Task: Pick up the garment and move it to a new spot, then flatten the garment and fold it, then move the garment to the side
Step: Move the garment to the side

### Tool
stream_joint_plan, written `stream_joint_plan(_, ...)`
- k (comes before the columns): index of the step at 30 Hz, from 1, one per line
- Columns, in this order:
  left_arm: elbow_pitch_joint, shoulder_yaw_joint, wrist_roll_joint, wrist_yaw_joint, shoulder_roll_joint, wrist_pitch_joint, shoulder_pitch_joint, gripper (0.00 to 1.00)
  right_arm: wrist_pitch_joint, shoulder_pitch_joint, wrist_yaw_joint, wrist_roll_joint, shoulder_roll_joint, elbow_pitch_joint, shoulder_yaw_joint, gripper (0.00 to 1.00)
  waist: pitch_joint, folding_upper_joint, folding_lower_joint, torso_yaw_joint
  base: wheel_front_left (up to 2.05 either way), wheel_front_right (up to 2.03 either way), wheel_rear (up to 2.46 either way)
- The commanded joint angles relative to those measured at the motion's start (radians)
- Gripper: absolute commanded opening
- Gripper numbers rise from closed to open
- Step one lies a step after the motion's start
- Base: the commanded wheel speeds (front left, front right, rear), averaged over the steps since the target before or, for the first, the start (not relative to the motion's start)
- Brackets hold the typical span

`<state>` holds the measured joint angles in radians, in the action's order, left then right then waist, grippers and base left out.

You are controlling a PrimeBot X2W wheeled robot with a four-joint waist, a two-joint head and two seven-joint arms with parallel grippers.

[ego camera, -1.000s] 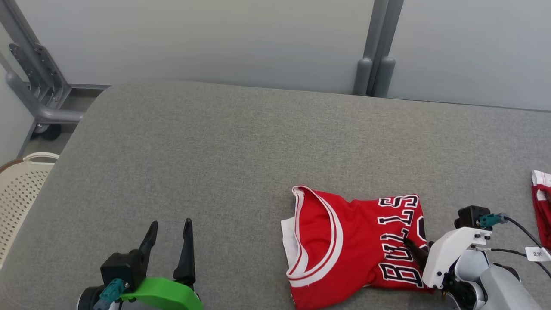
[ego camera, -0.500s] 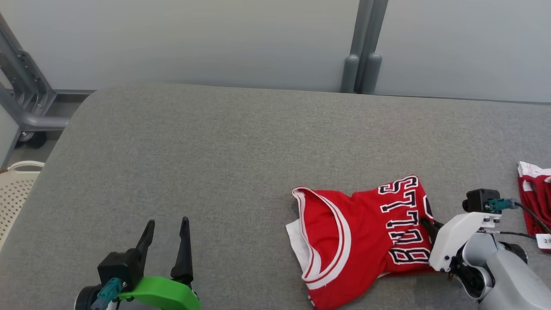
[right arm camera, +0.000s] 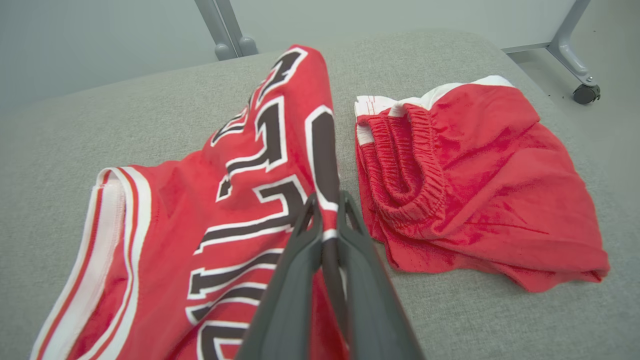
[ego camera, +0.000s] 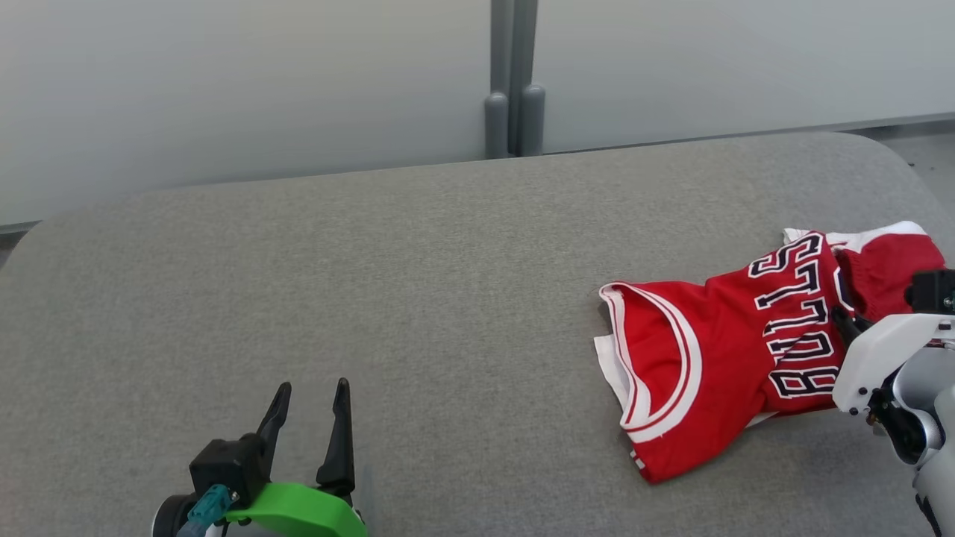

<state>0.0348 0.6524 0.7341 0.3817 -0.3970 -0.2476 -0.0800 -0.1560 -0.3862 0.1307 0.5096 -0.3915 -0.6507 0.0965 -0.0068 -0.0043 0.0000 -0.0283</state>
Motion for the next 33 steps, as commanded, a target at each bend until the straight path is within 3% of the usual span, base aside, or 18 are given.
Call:
stream_joint_plan(1, 0.002, -0.001, -0.011, -0.001, 0.002, -0.005, -0.013, 1.0, 0.0, -0.014, 0.0, -0.01, -0.008, 0.006, -0.007, 0.0, 0.007, 0.0043, 0.0, -0.088, 0.0, 0.0, 0.0)
stream_joint_plan(8, 0.019, 0.006, -0.021, -0.017, 0.02, -0.008, -0.038, 1.0, -0.018, -0.035, 0.0, -0.042, -0.013, 0.038, -0.04, 0.0, 0.029, 0.0043, 0.0, -0.177, 0.0, 0.0, 0.0)
stream_joint_plan(13, 0.032, 0.012, -0.027, -0.024, 0.028, -0.009, -0.053, 1.0, -0.027, -0.046, 0.0, -0.062, 0.004, 0.063, -0.049, 0.0, 0.041, 0.0043, 0.0, -0.199, 0.0, 0.0, 0.0)
stream_joint_plan(28, 0.056, 0.004, -0.019, -0.033, 0.026, -0.012, -0.055, 1.0, -0.069, -0.208, 0.0, -0.163, 0.044, 0.083, -0.068, 0.0, 0.034, 0.0043, 0.0, -0.152, 0.0, 0.0, 0.0)
stream_joint_plan(33, 0.051, 0.006, -0.026, -0.032, 0.024, -0.01, -0.064, 1.0, -0.073, -0.268, 0.0, -0.207, 0.007, 0.046, -0.111, 0.0, 0.047, 0.0043, 0.0, -0.125, 0.0, 0.0, 0.0)
